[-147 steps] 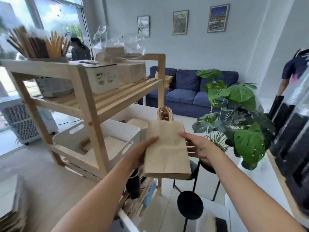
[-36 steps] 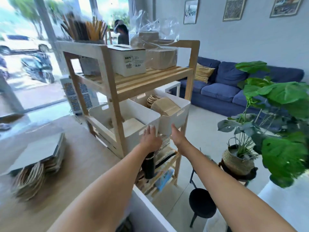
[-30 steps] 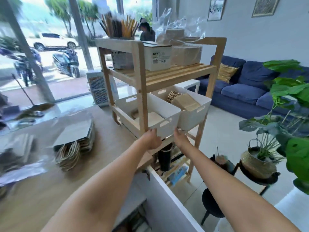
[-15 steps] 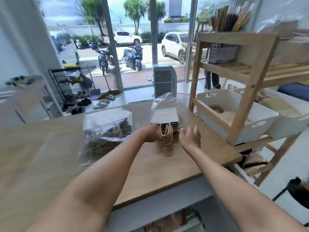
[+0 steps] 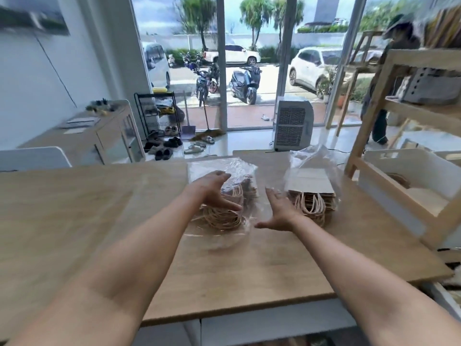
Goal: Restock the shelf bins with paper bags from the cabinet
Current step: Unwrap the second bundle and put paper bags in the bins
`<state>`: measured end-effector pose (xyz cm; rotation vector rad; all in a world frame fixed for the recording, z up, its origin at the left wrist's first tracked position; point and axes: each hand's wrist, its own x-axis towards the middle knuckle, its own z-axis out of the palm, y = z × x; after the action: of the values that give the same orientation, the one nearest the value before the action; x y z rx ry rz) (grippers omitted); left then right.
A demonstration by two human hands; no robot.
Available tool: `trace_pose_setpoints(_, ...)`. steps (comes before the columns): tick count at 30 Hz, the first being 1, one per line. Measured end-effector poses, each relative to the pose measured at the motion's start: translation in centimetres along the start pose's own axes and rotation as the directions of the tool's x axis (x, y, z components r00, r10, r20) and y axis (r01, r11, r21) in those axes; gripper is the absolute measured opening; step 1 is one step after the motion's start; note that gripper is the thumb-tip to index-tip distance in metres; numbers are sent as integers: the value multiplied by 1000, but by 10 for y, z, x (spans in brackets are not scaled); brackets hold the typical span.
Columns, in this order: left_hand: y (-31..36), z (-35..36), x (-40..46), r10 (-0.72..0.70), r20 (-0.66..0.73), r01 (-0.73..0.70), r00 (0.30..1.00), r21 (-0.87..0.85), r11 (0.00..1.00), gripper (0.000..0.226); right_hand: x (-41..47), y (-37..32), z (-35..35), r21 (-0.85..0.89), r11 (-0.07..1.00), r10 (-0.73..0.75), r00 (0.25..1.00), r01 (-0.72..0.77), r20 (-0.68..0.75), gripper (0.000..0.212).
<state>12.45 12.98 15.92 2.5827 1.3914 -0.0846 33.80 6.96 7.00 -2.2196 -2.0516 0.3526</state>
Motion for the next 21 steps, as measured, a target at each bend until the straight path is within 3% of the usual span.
trace_pose_setpoints(2, -3, -1, 0, -6, 7, 6, 1000, -10, 1000, 121, 6, 3, -1, 8, 1000, 9, 997, -9, 83, 119)
trace_pose_setpoints(4, -4, -5, 2, -22, 16, 22, 1000, -14, 1000, 126, 10, 3, -5, -56, 998, 9, 998, -6, 57, 98)
trace_pose_setpoints(7, 5, -9, 8, -37, 48, 39, 998, -40, 998, 129, 15, 3, -18, -96, 995, -3, 992, -9, -127, 52)
trace_pose_setpoints(12, 23, -12, 21, -21, -34, 19, 999, -73, 997, 127, 24, -8, -54, 17, 1000, -7, 930, 14, -368, 38)
trace_pose_setpoints(14, 25, -15, 24, -12, -133, 7, 991, -34, 999, 114, 30, -11, -69, 49, 996, -40, 899, 68, -435, 37)
trace_pose_setpoints(17, 22, -19, 28, -23, -296, 35, 955, 36, 999, 75, 35, -16, -86, 72, 988, -83, 862, 137, -501, 36)
trace_pose_setpoints(21, 10, -24, 31, -73, -462, 53, 884, -56, 997, 36, 41, -22, -91, 156, 965, -84, 817, 209, -571, 54)
